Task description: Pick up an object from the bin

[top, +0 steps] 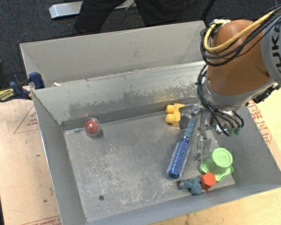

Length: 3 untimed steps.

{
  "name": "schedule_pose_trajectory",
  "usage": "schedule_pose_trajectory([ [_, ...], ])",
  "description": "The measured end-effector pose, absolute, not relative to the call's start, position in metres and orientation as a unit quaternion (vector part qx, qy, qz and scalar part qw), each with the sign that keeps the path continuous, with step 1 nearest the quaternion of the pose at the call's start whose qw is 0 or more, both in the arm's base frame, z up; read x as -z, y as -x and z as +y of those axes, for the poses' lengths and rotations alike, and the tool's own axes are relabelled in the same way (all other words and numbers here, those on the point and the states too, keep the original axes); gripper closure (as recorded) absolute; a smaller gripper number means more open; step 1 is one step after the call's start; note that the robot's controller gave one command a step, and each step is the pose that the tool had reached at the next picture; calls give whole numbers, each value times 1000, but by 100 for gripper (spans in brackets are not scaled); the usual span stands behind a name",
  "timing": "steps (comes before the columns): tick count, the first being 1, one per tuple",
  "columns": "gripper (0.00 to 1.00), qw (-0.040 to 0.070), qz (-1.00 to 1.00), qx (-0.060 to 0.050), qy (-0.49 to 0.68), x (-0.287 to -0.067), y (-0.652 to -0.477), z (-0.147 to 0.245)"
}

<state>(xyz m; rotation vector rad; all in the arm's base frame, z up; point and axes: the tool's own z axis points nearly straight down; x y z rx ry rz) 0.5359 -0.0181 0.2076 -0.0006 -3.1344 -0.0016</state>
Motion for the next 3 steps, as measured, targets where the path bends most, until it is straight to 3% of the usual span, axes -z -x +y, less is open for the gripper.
schedule_pose_trajectory([
  [1, 0, 1, -981, 1, -195, -68, -550, -11],
  [2, 100, -1, -981, 1, -194, -70, -551, -11],
  [3, 100, -5, -987, -1, -163, -210, -580, -37],
])
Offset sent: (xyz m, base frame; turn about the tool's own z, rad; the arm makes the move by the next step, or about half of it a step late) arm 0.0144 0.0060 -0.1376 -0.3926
